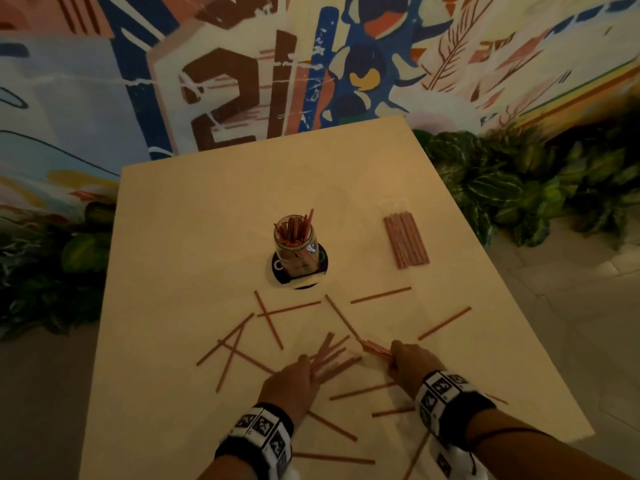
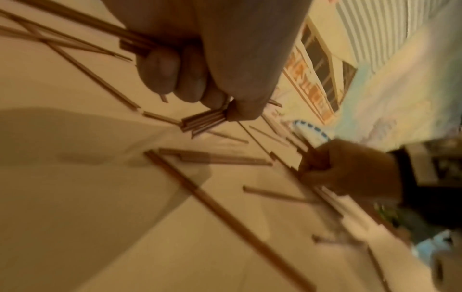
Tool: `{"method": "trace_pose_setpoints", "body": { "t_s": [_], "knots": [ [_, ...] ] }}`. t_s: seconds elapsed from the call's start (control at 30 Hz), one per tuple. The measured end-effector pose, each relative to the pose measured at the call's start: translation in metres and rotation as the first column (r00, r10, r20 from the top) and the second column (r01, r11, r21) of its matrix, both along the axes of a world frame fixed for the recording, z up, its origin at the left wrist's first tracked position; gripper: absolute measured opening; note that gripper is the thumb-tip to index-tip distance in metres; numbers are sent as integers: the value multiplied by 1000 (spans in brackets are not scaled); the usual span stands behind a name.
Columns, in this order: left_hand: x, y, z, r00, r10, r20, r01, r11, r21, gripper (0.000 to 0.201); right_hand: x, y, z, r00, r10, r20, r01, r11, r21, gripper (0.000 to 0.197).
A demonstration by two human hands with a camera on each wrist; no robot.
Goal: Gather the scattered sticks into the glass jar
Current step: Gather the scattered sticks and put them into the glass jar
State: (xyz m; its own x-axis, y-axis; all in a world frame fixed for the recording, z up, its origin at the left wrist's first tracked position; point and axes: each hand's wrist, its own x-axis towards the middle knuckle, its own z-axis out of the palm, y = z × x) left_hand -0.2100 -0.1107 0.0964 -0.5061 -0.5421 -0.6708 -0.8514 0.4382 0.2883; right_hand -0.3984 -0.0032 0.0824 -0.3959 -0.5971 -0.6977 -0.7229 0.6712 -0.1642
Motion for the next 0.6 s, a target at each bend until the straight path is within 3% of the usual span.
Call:
{"method": "trace_pose_setpoints", "body": {
  "t_s": [0.07, 0.17, 0.3, 0.47, 0.53, 0.6],
  "knots": [
    [10, -4, 6, 983, 138, -122, -132, 990, 58, 23, 3, -2, 1, 1000, -7, -3, 8, 1000, 13, 28],
    [24, -11, 10, 887, 372, -273, -326, 924, 200, 16, 8, -5, 4, 1000, -15, 12, 15, 1000, -10, 31],
    [36, -19, 18, 775, 555, -303, -449, 820, 355, 15, 17, -16, 19, 993, -77, 90, 84, 993, -83, 28],
    [42, -24, 32, 557, 804, -207, -527, 535, 661, 19, 34, -41, 41, 961, -120, 249, 177, 959, -223, 18],
    [40, -25, 40, 518, 836, -182, -504, 470, 725, 19, 43, -55, 48, 879, -222, 421, 356, 895, -270, 14],
    [36, -25, 46, 497, 851, -170, -476, 431, 767, 18, 53, -69, 53, 731, -299, 614, 536, 808, -245, 22]
  ]
}}
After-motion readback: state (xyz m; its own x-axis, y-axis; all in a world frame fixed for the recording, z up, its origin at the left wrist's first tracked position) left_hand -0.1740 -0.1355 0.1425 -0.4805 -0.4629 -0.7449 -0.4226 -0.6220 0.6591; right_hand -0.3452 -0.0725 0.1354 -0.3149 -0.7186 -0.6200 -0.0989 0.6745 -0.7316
